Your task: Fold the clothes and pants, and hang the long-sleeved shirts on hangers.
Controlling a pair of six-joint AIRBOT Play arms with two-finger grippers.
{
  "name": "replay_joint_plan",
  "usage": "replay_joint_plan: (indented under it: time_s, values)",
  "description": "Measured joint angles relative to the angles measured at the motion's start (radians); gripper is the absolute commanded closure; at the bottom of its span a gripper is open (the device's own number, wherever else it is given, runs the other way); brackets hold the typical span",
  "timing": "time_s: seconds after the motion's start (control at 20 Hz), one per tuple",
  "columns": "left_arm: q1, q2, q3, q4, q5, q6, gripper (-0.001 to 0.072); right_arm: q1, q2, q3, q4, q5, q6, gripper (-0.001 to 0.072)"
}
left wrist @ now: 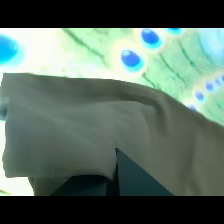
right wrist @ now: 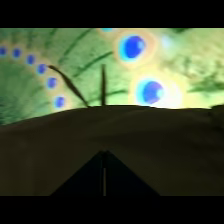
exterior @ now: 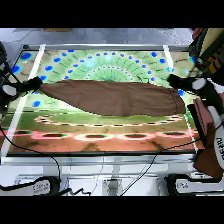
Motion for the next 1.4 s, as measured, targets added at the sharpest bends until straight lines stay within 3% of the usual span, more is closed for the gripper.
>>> replay_joint_plan:
  time_s: [0.15, 0.35, 0.55, 0.9, 1.4]
  values:
    - [-0.001, 0.030, -0.002, 0.017, -0.102, 0.019, 0.0691, 0.199, -0.027, 0.013, 0.049, -0.100, 0.019, 0.0677]
    - [-0.005, 0.107, -0.002, 0.031, -0.178, 0.075, 0.0690, 0.424, -0.120, 0.103, 0.082, -0.124, 0.030, 0.0678]
    - [-0.006, 0.243, -0.002, 0.032, -0.229, 0.140, 0.0690, 0.565, -0.250, 0.260, 0.097, -0.090, 0.054, 0.0678]
    - [-0.006, 0.437, -0.002, 0.020, -0.323, 0.172, 0.0690, 0.721, -0.460, 0.474, 0.169, 0.034, 0.111, 0.0678]
    - [-0.010, 0.463, -0.005, -0.030, -0.341, 0.176, 0.0689, 0.974, -0.574, 0.538, 0.309, 0.112, 0.129, 0.0678]
